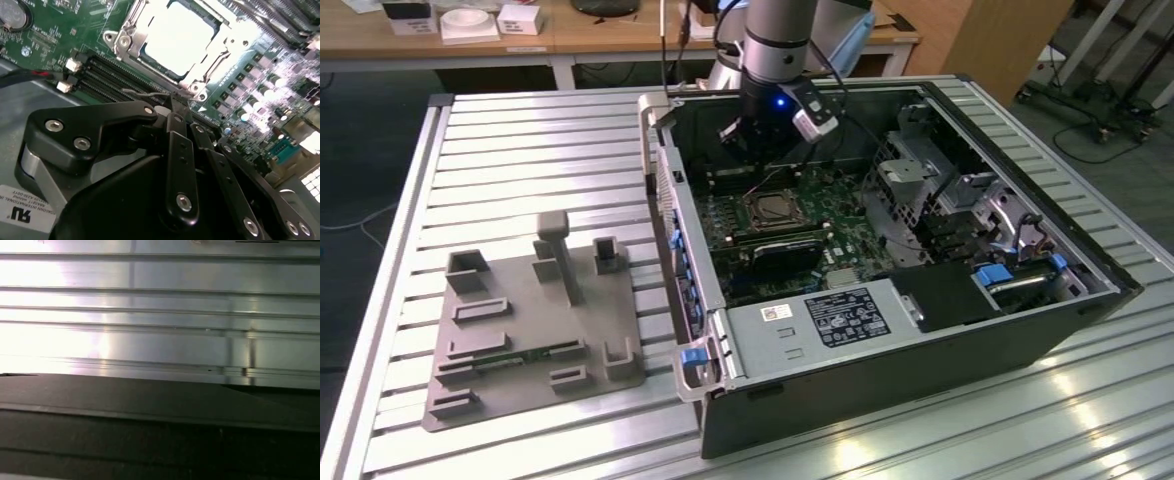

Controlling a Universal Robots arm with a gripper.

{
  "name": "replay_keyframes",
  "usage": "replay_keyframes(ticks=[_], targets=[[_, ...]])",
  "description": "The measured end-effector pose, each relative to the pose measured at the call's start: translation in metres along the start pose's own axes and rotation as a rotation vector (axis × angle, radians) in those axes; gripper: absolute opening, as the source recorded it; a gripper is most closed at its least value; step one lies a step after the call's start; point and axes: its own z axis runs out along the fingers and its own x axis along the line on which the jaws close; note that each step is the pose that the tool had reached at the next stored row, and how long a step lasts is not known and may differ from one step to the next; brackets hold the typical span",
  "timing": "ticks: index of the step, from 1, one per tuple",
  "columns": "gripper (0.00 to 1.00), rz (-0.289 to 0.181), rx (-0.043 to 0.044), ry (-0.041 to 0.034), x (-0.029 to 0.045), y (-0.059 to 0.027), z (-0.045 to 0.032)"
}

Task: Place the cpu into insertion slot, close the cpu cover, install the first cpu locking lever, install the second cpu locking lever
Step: 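Install the first cpu locking lever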

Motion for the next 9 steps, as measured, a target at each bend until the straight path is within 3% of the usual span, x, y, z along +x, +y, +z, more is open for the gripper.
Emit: replay_keyframes(ticks=[2,3,5,9], targets=[[0.1,0.0,-0.0348,-0.0029,0.0005,-0.0017,0.0],[0.1,0.0,-0.0425,-0.0034,0.0006,-0.0026,0.0],[0.1,0.0,-0.0471,-0.0037,0.0006,-0.0033,0.0004],[0.1,0.001,-0.0468,-0.0034,0.0007,-0.0034,0.001]])
